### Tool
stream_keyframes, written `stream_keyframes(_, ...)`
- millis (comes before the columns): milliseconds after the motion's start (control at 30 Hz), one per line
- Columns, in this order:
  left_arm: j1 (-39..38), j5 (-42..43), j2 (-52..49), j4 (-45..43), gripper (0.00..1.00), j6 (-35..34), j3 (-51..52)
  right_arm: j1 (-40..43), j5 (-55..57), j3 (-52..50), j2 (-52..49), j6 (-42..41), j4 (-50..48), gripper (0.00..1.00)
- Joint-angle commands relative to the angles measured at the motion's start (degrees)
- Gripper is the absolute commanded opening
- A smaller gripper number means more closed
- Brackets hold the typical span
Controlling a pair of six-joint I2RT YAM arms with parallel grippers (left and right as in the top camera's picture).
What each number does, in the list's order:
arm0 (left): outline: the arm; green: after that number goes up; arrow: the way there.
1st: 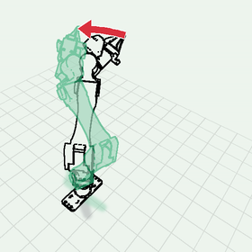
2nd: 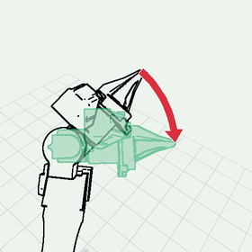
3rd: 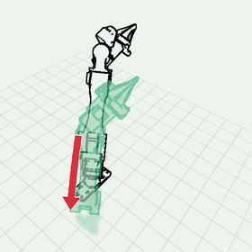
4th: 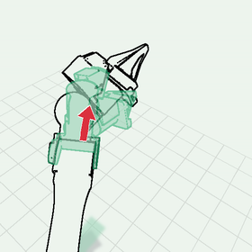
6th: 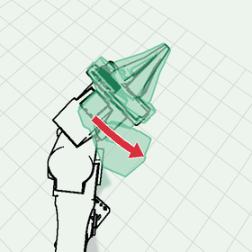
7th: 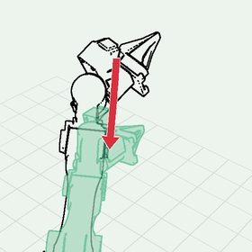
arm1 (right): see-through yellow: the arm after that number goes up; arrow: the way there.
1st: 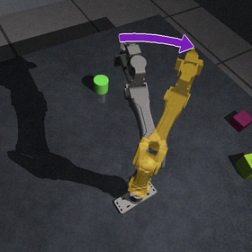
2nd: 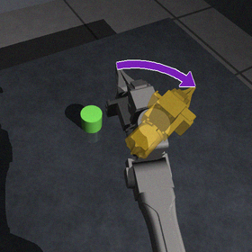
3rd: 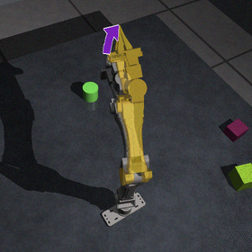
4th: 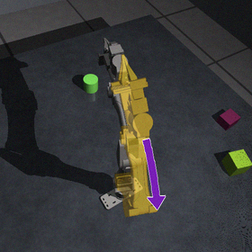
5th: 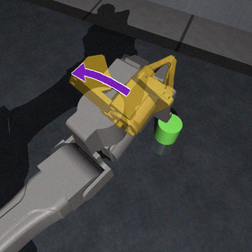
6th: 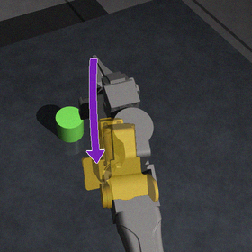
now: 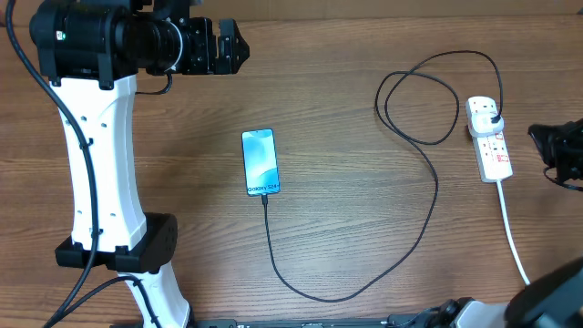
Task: Plug charger to phone and switch on socket
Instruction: 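Move the right gripper to the white power strip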
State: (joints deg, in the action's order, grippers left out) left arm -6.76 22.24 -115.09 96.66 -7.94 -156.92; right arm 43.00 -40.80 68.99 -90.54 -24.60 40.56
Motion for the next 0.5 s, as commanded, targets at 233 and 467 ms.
stream_keyframes(233,-0.24,-0.59,-0.39,0.11,1.0,0.66,-0.46,0.79,-2.84,1.03,-13.31,-6.56,-9.2,0.04)
stream_keyframes(467,-0.24,-0.59,-0.39,0.13,1.0,0.66,-0.46,0.79,-3.04,1.03,-18.47,-8.66,-14.4,0.04)
